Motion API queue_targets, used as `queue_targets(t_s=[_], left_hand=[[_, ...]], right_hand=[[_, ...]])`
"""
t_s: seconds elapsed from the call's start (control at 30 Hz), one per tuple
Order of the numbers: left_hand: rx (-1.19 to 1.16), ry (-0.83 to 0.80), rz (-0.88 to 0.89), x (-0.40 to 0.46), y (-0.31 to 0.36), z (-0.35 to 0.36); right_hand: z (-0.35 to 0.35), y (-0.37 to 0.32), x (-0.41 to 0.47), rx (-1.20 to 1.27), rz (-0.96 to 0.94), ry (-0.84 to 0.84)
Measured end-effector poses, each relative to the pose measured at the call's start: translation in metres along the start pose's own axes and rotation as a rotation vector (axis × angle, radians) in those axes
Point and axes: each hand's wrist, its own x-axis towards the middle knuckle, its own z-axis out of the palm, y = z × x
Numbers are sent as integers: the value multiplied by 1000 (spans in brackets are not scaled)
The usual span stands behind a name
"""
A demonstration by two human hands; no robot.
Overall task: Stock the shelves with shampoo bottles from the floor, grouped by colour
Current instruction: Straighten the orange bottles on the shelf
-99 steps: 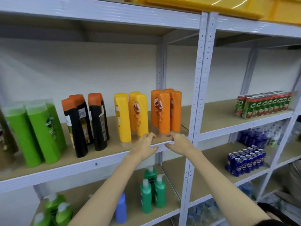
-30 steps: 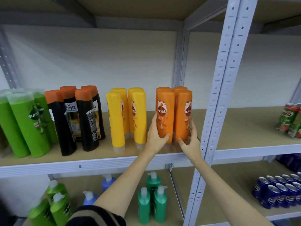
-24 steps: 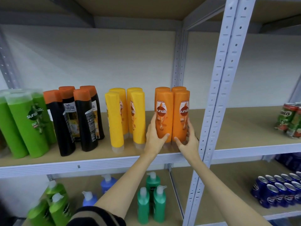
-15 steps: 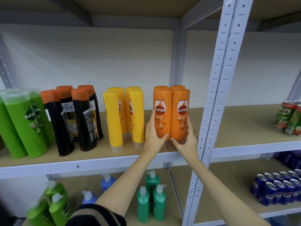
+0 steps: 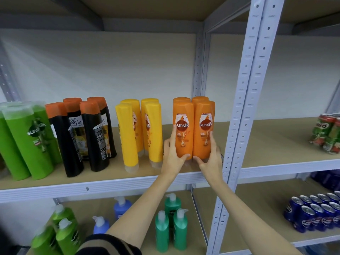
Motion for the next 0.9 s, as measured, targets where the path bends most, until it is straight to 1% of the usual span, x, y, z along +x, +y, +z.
queue_targets(t_s=[0.33, 0.5, 0.67, 0.7, 0.77, 0.83, 0.9], left_hand=[[86, 64, -12, -6, 3, 6], [106, 60, -9, -6, 6, 6], [106, 36, 8, -7, 6, 3], [115, 19, 15, -8, 6, 0], [138, -11, 36, -10, 7, -6], [164, -16, 79, -14, 7, -16], [172, 22, 168, -18, 8, -32]], right_hand=[[2, -1, -1, -42, 14, -10], [1, -2, 0, -33, 13, -28], [2, -3, -2, 10, 15, -9], [4, -4, -2, 8, 19, 14], [10, -9, -5, -18, -33, 105], [17, -20, -9, -31, -133, 229], [25, -33, -13, -37, -255, 343]])
